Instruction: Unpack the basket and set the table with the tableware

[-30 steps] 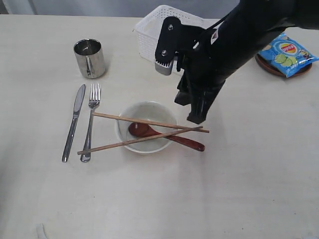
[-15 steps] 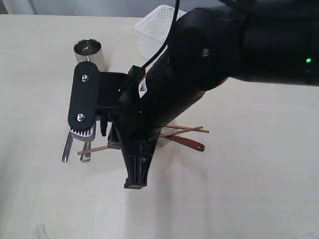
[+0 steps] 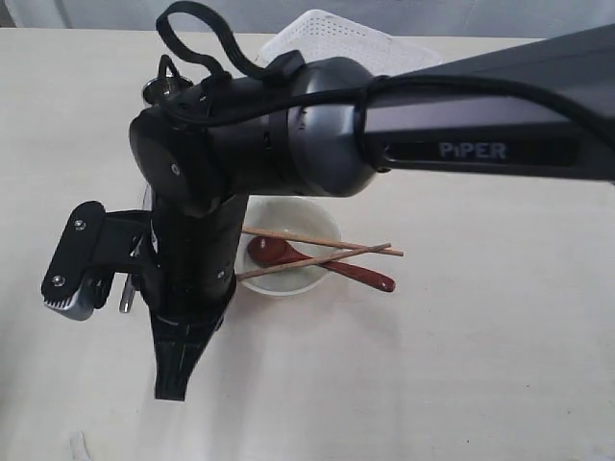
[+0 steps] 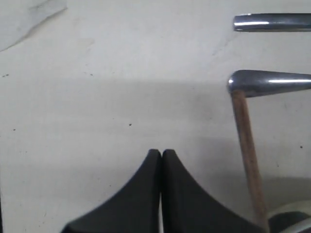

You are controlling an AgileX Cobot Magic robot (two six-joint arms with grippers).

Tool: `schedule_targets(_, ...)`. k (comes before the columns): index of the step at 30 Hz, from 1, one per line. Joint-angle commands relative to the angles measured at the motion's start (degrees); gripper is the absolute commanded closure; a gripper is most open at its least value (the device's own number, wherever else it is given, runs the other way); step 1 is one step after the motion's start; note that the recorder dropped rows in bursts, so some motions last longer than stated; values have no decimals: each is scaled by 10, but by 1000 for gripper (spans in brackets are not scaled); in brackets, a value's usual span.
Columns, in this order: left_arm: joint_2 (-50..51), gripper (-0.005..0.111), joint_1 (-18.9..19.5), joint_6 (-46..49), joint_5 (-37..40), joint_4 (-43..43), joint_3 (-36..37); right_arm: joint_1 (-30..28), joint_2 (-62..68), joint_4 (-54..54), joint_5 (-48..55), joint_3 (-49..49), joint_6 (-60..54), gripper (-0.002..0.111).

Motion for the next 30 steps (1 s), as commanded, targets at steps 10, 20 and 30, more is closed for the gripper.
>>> schedule_targets(10,-1,107,-3,-1,0,2,1,2,21,-84,-91,-14,119,109)
schedule_targets(20,-1,107,-3,-1,0,2,1,2,21,-218,-110,-14,226,109)
schedule_targets(30,-1,107,-3,-1,0,2,1,2,17,-219,-113,-18,239,109)
